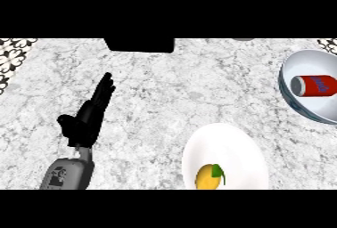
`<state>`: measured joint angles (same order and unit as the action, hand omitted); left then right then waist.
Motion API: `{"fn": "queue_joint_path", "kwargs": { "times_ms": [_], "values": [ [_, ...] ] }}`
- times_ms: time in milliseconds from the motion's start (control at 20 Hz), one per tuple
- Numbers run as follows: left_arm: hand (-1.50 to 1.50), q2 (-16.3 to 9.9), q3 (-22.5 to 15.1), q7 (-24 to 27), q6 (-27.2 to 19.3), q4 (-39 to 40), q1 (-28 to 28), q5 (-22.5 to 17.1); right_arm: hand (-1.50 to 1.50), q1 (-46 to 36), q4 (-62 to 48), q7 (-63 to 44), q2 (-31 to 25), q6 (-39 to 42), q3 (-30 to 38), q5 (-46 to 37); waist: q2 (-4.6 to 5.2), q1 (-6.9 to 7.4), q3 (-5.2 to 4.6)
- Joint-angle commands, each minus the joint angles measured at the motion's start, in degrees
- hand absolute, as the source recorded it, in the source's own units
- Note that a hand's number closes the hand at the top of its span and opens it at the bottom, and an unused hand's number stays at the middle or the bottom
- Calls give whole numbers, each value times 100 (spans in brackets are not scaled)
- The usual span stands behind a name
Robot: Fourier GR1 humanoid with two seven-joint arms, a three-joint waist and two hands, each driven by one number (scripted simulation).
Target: Pick the can from the plate and place it in the bowl
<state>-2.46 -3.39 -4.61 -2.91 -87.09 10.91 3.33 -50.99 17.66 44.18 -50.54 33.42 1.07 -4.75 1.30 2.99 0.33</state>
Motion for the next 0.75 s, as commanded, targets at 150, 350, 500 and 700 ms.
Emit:
{"fn": "queue_joint_path", "kwargs": {
  "times_ms": [150, 350, 500, 700],
  "values": [
    [0, 154, -104, 118, -57, 4, -104, 25, -150, 59, -141, 478, -224, 1712, 164, 407, 35, 19, 17],
    [0, 50, -18, -51, -25, -106, 28, -17, -150, 191, -13, 265, -306, 2108, 166, 610, 32, 9, 32],
    [0, 1, 39, 7, 4, -49, -66, -44, -150, 415, 205, 347, -420, 2274, 138, 715, 25, -75, 37],
    [0, 18, 64, 74, 9, 26, 6, -63, -150, 611, 386, 258, -311, 2208, 60, 824, 59, -62, 36]
  ]
}}
